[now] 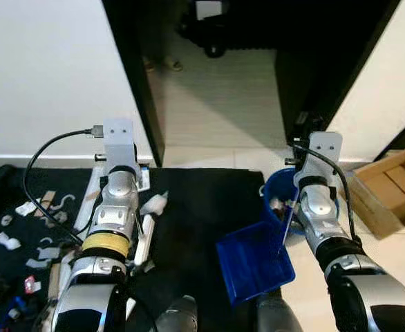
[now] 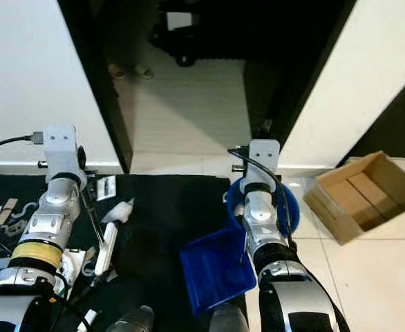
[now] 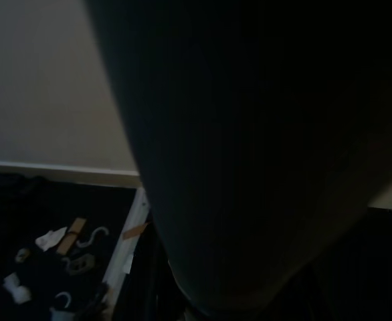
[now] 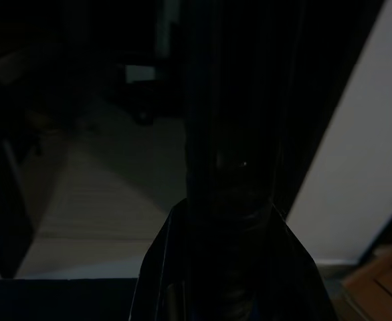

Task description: Sweep floor

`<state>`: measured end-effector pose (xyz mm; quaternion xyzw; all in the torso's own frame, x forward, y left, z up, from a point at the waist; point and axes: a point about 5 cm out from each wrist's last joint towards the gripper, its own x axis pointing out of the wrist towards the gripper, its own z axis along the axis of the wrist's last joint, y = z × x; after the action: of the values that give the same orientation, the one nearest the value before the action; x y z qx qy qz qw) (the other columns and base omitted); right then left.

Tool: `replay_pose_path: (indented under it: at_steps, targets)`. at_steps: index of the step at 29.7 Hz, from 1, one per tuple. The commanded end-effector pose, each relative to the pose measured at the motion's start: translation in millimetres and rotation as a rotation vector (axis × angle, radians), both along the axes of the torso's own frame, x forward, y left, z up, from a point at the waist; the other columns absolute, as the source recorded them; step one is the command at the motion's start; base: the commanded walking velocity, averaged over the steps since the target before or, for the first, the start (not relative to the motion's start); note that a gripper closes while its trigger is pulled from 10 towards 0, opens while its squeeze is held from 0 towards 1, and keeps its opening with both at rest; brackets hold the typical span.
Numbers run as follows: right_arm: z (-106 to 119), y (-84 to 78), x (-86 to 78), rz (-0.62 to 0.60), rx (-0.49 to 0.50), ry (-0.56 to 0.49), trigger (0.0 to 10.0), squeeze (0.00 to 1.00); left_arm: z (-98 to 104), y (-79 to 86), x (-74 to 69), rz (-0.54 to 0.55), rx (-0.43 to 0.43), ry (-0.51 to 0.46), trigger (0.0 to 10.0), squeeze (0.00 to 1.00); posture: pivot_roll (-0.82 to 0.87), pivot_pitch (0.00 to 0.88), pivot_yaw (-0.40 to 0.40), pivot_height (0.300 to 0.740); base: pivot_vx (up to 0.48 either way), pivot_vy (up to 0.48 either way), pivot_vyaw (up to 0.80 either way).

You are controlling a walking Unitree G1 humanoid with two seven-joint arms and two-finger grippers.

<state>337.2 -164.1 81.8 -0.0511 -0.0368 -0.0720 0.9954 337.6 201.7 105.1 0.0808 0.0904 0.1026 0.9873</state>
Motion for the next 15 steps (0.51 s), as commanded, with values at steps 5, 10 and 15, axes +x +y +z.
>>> replay_pose_path:
  at_steps: [5,10,15]
  targets:
    - [11.3,0.7,7.3,0.011,0.002,-0.036,10.0,0.0,27.0,-1.1,6.5,0.004,0.041,-0.099,10.0,0.0,0.08,0.052,-0.025,0.74,0.0,0.0,0.8]
    - [12.5,0.5,8.6,0.015,0.001,-0.037,10.0,0.0,40.0,4.8,7.8,0.034,0.05,-0.129,10.0,0.0,0.08,0.053,-0.026,0.74,0.0,0.0,0.8]
    - [11.7,0.6,8.4,0.019,0.002,-0.034,10.0,0.0,53.0,7.0,8.0,0.05,0.063,-0.124,10.0,0.0,0.08,0.052,-0.026,0.74,0.0,0.0,0.8]
